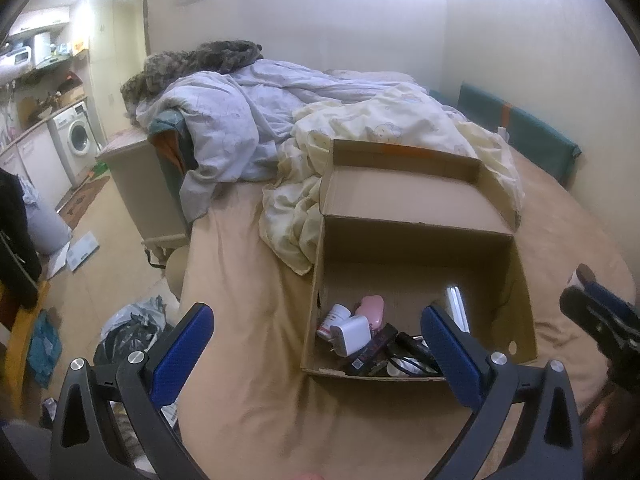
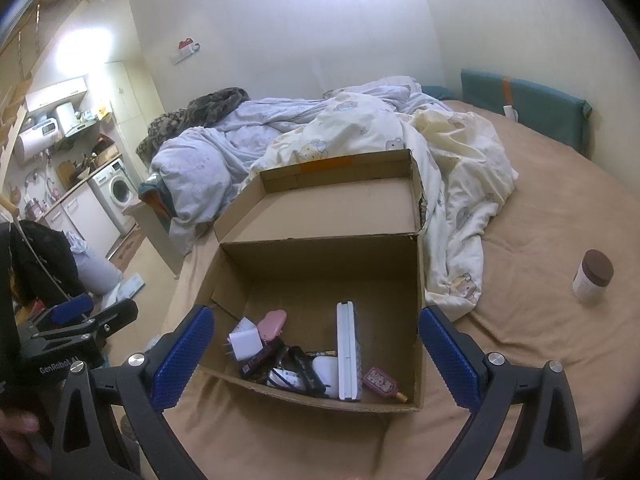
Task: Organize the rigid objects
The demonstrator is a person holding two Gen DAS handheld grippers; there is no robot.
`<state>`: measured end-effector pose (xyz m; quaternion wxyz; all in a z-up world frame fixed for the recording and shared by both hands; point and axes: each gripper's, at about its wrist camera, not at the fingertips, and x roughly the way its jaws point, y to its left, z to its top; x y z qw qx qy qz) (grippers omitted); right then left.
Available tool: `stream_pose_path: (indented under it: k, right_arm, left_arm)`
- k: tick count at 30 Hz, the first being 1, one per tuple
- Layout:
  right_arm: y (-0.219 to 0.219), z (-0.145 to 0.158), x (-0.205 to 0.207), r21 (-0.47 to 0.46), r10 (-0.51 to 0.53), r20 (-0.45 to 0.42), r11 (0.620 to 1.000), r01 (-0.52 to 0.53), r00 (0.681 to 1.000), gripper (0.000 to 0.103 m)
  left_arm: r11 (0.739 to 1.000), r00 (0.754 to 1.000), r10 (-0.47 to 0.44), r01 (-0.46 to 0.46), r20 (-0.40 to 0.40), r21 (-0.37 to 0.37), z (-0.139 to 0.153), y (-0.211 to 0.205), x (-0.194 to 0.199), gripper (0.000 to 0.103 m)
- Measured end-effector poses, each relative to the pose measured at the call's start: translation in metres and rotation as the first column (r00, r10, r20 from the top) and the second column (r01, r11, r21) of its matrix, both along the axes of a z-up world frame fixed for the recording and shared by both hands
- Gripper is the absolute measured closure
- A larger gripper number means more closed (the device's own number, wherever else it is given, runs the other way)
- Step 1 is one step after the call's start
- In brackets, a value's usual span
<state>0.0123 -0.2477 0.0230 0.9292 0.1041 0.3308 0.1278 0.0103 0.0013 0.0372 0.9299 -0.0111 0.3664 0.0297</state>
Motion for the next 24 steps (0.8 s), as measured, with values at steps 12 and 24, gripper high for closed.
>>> stream_pose_path:
  k: [12, 24]
  right_arm:
    - [0.0016, 0.0013, -0.0008, -0.001, -0.001, 0.001, 1.0, 0.001, 1.0, 0.0]
    - [-0.0029, -0.0002, 0.001, -0.007, -0.003, 0.0, 1.0, 0.003, 1.0, 0.0]
  left_arm:
    - [1.0, 1.0, 0.005, -0.005, 0.004, -0.009, 0.0015, 0.0015, -0.0003, 0.0]
    - [1.0, 1.0, 0.002, -0.002, 0.005, -0.012, 0.0022, 0.0034, -0.0008, 0.0]
